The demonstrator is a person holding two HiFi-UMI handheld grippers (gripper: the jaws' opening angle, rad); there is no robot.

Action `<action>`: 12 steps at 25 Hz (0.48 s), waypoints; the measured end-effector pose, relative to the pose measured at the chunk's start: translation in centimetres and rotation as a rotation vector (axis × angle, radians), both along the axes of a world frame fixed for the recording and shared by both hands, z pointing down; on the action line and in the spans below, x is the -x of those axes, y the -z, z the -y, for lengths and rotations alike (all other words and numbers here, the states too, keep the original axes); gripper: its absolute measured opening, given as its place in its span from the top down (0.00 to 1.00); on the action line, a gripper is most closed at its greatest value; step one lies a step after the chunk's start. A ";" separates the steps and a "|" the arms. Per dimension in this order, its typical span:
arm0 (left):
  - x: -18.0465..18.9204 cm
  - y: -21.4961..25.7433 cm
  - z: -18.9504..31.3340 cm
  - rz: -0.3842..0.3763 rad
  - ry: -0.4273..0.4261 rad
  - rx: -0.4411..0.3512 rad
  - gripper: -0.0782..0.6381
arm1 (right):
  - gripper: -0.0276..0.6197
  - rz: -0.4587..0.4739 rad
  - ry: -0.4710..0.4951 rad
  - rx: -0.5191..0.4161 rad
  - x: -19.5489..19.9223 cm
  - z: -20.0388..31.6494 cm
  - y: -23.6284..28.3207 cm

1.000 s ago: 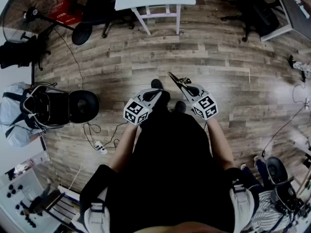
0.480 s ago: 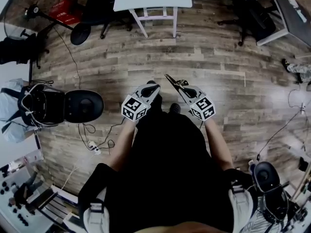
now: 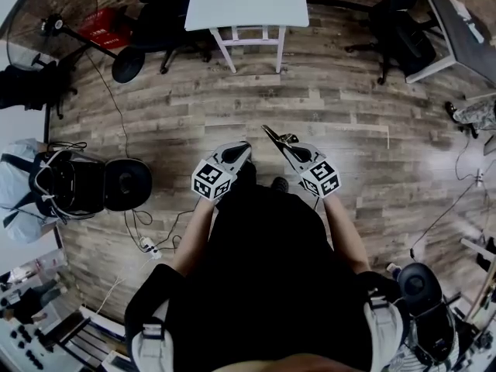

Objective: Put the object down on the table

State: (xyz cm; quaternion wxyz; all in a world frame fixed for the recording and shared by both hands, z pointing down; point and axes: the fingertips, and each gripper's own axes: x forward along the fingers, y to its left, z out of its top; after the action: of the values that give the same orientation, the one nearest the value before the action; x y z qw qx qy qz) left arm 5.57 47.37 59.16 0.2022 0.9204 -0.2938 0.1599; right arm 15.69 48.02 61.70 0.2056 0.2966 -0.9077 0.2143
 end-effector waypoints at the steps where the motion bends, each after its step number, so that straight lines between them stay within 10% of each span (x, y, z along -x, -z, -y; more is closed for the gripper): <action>1: 0.3 0.2 0.9 -0.006 -0.005 -0.005 0.86 | 0.96 -0.006 -0.003 0.001 0.4 0.8 -0.1; 12: 3.1 0.5 9.3 -0.054 -0.118 -0.020 0.86 | 0.96 -0.057 -0.082 -0.007 4.1 7.4 -0.5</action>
State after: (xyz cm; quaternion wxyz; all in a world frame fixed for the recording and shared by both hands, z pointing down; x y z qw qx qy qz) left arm 2.49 38.06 58.62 0.1912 0.9420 -0.2352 0.1438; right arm 11.64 40.66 62.23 0.2213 0.3403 -0.8893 0.2108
